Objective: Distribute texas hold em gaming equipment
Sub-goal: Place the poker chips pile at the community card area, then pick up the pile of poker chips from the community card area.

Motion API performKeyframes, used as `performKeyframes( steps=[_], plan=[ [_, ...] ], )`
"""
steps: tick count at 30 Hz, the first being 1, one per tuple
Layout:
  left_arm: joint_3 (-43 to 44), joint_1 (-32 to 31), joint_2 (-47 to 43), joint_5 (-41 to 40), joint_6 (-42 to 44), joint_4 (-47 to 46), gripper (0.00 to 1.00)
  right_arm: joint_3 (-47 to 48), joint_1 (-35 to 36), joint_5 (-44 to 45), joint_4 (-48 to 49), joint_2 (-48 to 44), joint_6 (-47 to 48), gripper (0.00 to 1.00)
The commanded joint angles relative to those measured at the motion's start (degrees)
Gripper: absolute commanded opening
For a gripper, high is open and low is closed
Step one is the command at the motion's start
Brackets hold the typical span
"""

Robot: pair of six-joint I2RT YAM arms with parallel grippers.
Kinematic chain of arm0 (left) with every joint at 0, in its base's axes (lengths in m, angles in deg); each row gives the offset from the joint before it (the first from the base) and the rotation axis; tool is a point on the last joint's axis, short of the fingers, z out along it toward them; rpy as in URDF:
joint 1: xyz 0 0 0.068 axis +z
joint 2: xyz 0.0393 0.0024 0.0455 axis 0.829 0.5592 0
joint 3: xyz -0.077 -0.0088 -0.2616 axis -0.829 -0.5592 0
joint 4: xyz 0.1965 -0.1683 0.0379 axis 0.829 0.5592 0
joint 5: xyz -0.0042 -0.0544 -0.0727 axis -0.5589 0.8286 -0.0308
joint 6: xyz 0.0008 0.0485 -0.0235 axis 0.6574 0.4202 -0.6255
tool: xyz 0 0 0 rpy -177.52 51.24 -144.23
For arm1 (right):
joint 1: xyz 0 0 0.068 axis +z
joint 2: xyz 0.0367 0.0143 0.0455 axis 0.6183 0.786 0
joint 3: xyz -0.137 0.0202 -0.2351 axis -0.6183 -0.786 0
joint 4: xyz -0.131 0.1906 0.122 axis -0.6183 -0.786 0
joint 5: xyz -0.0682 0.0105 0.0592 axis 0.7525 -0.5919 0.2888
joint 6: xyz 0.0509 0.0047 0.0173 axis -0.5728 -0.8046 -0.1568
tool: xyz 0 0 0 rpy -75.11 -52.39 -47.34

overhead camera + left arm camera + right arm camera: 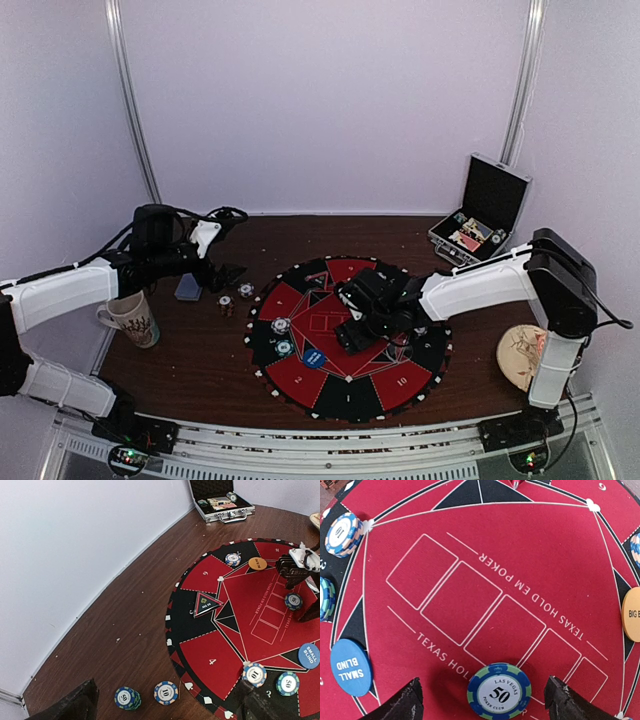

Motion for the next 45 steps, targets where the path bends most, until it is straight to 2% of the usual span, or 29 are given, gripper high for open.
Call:
performKeyframes(
  steps=[1, 7, 13, 21, 29, 36, 39, 45],
  plan=[
    [-0.6, 0.3, -0.4, 0.8, 0.0, -3.3, 0.98, -0.9, -0.4, 0.1, 0.8, 1.1, -0.7, 0.84],
    [-0.7, 0.3, -0.2, 0.7, 0.0, -3.4, 0.98, -1.4, -0.9, 0.1, 0.9, 1.6, -1.1, 0.83],
    [-0.9, 0.3, -0.6, 0.7, 0.0, -3.6, 0.98, -1.8, -1.3, -0.5, 0.6, 2.3, -1.0, 0.77],
    [-1.1, 0.3, -1.2, 0.3, 0.1, -3.8, 0.98, -1.0, -1.1, -3.0, -1.1, 4.4, 0.0, 0.58],
    [-1.2, 0.3, -1.4, -0.1, 0.1, -3.9, 0.98, -0.6, 0.2, -2.2, -3.2, 3.8, 0.9, 0.5],
    [-1.3, 0.3, -1.6, -0.7, 0.1, -4.1, 0.98, -0.2, 0.7, -2.6, -4.1, 4.2, 1.3, 0.24],
    [-1.3, 0.3, -1.6, -0.8, 0.1, -4.2, 0.98, -0.1, 0.7, -2.3, -4.1, 3.8, 1.2, 0.21],
    [-1.3, 0.3, -1.6, -0.9, 0.1, -4.2, 0.98, -0.4, 0.4, -0.2, -2.8, 1.3, -0.4, 0.21]
  ],
)
